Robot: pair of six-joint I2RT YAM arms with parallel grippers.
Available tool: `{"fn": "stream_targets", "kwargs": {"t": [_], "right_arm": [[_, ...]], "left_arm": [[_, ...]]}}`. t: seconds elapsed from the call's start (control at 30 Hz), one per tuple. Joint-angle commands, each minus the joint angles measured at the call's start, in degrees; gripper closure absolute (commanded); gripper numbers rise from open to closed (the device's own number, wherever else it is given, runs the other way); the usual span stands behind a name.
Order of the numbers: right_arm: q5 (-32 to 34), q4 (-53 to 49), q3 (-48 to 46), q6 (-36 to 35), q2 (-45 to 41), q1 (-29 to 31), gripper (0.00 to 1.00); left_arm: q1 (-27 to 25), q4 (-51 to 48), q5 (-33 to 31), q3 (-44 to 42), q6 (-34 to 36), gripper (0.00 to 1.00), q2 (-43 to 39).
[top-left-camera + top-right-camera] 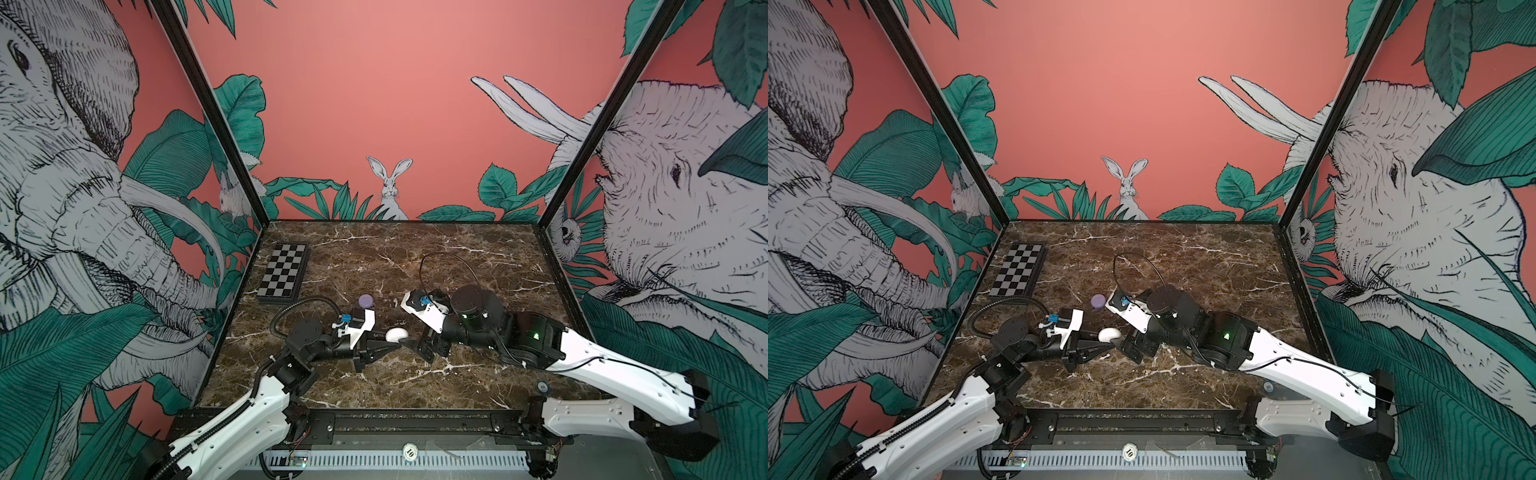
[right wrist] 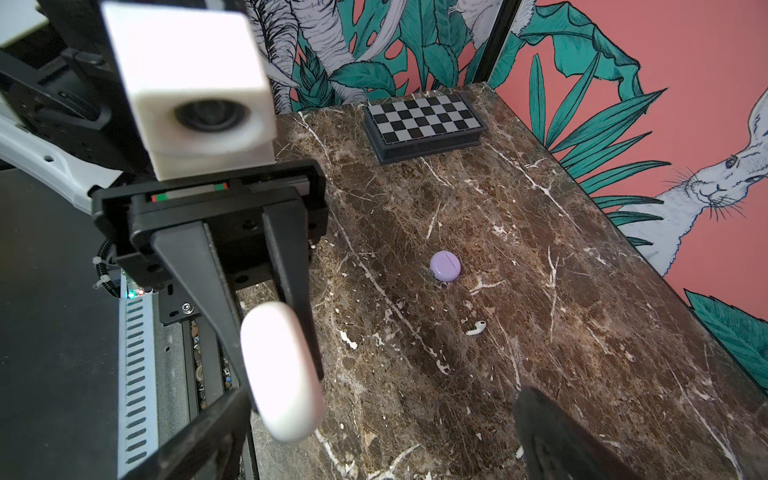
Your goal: Insert the wireless bluetooth earbuds into the charging case
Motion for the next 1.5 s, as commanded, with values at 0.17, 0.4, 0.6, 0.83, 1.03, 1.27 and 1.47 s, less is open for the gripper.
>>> {"fn": "stream_targets", "kwargs": {"t": [0.17, 0.4, 0.6, 0.83, 1.03, 1.27, 1.47], "right_arm": [[-0.4, 1.1, 0.9, -0.4, -0.1, 0.7, 0.02], [0.3, 1.1, 0.7, -0.7, 0.3, 0.7, 0.02], [0.9, 0.4, 1.1, -0.9, 0.5, 0.7, 0.02], [2.4, -0.5, 1.6, -0.8, 0.7, 0.7, 0.02], [4.0, -0.5, 1.6, -0.4, 0.7, 0.7, 0.02], [4.6, -0.2, 1.1, 0.0, 0.4, 0.7, 0.02], [5.3, -0.1, 1.3, 0.1, 0.3, 0.7, 0.02]], "left_arm": [[-0.3, 0.8, 1.8, 1.5, 0.2, 1.00, -0.1], [-0.3, 0.8, 2.2, 1.5, 0.1, 1.00, -0.2], [-0.3, 0.6, 2.3, 1.5, 0.3, 1.00, 0.0], [-0.3, 0.1, 2.5, 1.6, 0.4, 1.00, -0.2], [-0.3, 0.1, 2.6, 1.7, 0.4, 1.00, -0.1], [-0.3, -0.2, 2.5, 1.7, 0.5, 1.00, -0.2], [-0.3, -0.2, 2.6, 1.6, 0.5, 1.00, -0.2]]}}
